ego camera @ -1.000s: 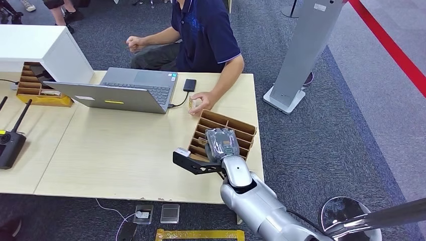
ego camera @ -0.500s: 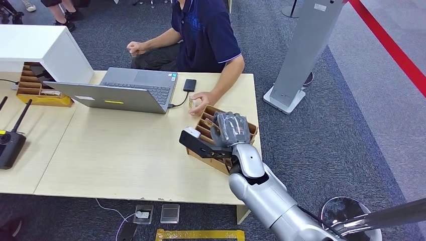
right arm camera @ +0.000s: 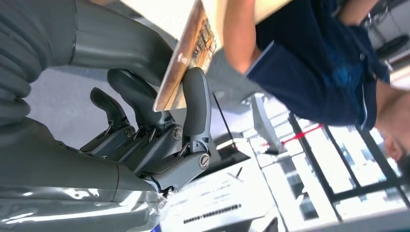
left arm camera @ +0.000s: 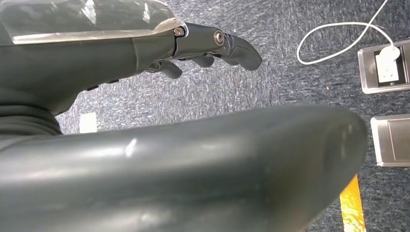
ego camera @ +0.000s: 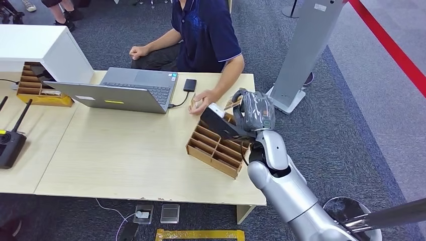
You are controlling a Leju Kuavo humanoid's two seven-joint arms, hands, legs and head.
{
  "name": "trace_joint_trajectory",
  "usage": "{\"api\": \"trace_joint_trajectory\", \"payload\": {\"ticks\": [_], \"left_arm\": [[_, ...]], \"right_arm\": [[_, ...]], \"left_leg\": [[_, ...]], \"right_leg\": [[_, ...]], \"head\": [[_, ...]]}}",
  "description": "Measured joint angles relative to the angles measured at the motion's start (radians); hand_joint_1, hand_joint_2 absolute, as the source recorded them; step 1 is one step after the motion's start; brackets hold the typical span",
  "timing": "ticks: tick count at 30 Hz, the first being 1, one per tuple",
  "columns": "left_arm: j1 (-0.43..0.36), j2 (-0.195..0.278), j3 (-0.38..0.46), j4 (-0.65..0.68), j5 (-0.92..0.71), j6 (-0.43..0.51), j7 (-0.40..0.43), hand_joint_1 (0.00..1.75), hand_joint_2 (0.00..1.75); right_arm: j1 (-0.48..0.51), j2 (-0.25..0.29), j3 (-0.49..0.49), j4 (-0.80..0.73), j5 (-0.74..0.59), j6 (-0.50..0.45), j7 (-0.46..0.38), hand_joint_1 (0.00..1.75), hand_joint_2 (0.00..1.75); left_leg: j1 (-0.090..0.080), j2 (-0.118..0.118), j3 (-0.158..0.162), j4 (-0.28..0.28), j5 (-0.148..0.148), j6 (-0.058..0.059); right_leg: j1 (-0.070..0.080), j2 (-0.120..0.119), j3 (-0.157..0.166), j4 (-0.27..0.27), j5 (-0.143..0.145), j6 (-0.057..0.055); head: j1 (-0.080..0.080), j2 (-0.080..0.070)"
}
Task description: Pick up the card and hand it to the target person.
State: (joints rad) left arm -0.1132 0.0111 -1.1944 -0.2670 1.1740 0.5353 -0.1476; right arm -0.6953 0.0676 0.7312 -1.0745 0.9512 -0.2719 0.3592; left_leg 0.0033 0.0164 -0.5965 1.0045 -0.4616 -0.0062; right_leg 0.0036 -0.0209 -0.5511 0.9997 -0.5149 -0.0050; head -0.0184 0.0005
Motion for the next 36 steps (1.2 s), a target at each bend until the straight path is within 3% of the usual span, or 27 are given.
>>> {"api": "trace_joint_trajectory", "payload": {"ticks": [6, 15, 19, 25, 36], "left_arm": [[-0.001, -0.001, 0.000, 0.000, -0.012, -0.002, 0.003, 0.00, 0.00], [-0.002, -0.001, 0.000, 0.000, -0.028, -0.001, 0.004, 0.00, 0.00], [-0.002, 0.000, 0.000, 0.000, -0.029, 0.004, 0.008, 0.00, 0.00], [-0.002, 0.005, 0.000, 0.000, -0.031, 0.016, 0.020, 0.00, 0.00], [-0.003, 0.013, 0.000, 0.002, -0.035, 0.038, 0.028, 0.00, 0.00]], "right_arm": [[-0.076, 0.000, -0.044, 0.085, -0.065, -0.039, -0.081, 1.53, 1.75], [-0.175, 0.045, -0.117, 0.288, -0.396, -0.021, -0.343, 1.64, 1.75], [-0.204, 0.072, -0.148, 0.374, -0.527, 0.038, -0.413, 1.65, 1.75], [-0.226, 0.115, -0.188, 0.477, -0.728, 0.142, -0.469, 1.65, 1.75], [-0.235, 0.172, -0.207, 0.602, -0.791, 0.098, -0.467, 1.68, 1.75]], "left_leg": [[0.000, 0.000, 0.000, 0.000, 0.000, 0.000], [0.000, 0.000, 0.000, 0.000, 0.000, 0.000], [0.000, 0.000, 0.000, 0.000, 0.000, 0.000], [0.000, 0.000, 0.000, 0.000, 0.000, 0.000], [0.000, 0.000, 0.000, 0.000, 0.000, 0.000]], "right_leg": [[0.000, 0.000, 0.000, 0.000, 0.000, 0.000], [0.000, 0.000, 0.000, 0.000, 0.000, 0.000], [0.000, 0.000, 0.000, 0.000, 0.000, 0.000], [0.000, 0.000, 0.000, 0.000, 0.000, 0.000], [0.000, 0.000, 0.000, 0.000, 0.000, 0.000]], "head": [[0.000, 0.000], [0.000, 0.000], [0.000, 0.000], [0.000, 0.000], [0.000, 0.000]]}}
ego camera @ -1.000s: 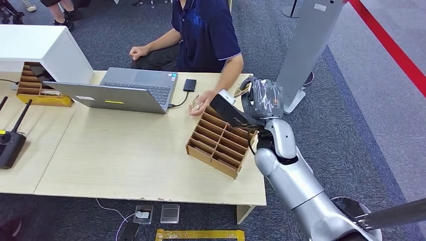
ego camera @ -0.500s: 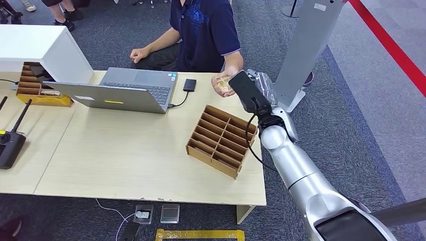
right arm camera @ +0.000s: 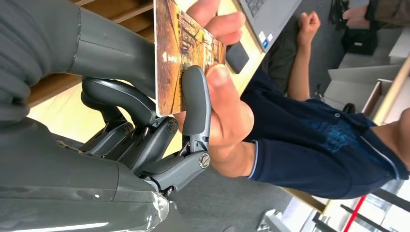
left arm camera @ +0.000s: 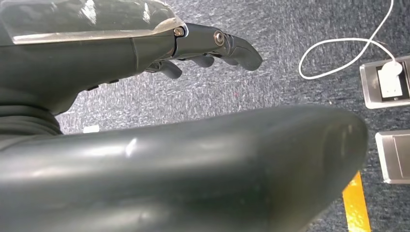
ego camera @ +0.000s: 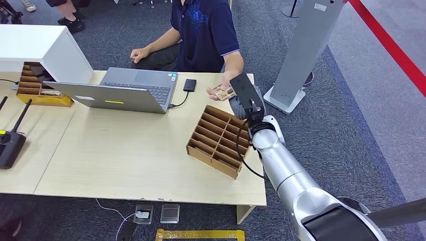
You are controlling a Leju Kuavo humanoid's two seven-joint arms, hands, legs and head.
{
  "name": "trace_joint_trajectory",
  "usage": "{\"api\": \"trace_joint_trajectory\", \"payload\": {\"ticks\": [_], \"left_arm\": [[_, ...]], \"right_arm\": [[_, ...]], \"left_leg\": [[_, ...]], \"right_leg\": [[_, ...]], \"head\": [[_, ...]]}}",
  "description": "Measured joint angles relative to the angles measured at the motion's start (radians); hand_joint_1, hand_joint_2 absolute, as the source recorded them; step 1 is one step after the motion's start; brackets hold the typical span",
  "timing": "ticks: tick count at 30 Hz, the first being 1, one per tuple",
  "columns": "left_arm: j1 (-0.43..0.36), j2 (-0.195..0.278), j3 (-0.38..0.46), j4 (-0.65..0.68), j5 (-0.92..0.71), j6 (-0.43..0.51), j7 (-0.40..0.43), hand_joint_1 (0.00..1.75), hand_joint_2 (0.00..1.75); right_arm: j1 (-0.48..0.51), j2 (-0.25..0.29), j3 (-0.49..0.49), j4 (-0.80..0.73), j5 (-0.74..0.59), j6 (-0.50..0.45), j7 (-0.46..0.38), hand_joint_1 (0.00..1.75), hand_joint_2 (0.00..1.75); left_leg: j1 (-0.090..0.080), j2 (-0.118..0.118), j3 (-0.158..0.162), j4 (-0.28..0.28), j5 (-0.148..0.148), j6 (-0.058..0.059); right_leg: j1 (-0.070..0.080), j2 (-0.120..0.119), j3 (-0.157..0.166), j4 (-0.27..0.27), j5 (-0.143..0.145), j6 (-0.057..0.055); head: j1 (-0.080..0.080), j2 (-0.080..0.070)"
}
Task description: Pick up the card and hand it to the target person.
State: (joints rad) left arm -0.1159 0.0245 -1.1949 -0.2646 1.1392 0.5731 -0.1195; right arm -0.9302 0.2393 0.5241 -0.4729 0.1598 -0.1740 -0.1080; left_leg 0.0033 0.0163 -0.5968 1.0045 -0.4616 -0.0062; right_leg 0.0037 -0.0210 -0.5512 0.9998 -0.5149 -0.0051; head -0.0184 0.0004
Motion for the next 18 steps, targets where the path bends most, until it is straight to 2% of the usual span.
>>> {"api": "trace_joint_trajectory", "payload": {"ticks": [2, 3, 6, 7, 18], "left_arm": [[0.000, 0.001, 0.000, 0.001, 0.000, 0.001, 0.003, 0.00, 0.00], [0.000, 0.002, 0.000, 0.002, 0.000, 0.002, 0.004, 0.00, 0.00], [0.000, 0.002, 0.000, 0.003, 0.000, 0.002, 0.005, 0.00, 0.00], [0.000, 0.002, 0.000, 0.003, 0.000, 0.002, 0.005, 0.00, 0.00], [0.000, 0.002, 0.000, 0.004, 0.000, 0.003, 0.005, 0.00, 0.00]], "right_arm": [[0.000, 0.004, 0.000, 0.012, 0.000, -0.013, 0.000, 1.61, 1.75], [0.000, 0.006, 0.000, 0.017, 0.000, -0.021, -0.002, 1.40, 1.75], [-0.001, 0.010, 0.001, 0.031, 0.002, -0.048, -0.009, 0.22, 1.75], [-0.001, 0.012, 0.001, 0.034, 0.004, -0.054, -0.012, 0.00, 1.75], [-0.005, 0.024, 0.004, 0.059, 0.029, -0.086, -0.021, 0.00, 1.75]], "left_leg": [[0.000, 0.000, 0.000, 0.000, 0.000, 0.000], [0.000, 0.000, 0.000, 0.000, 0.000, 0.000], [0.000, 0.000, 0.000, 0.000, 0.000, 0.000], [0.000, 0.000, 0.000, 0.000, 0.000, 0.000], [0.000, 0.000, 0.000, 0.000, 0.000, 0.000]], "right_leg": [[0.000, 0.000, 0.000, 0.000, 0.000, 0.000], [0.000, 0.000, 0.000, 0.000, 0.000, 0.000], [0.000, 0.000, 0.000, 0.000, 0.000, 0.000], [0.000, 0.000, 0.000, 0.000, 0.000, 0.000], [0.000, 0.000, 0.000, 0.000, 0.000, 0.000]], "head": [[0.000, 0.000], [0.000, 0.000], [0.000, 0.000], [0.000, 0.000], [0.000, 0.000]]}}
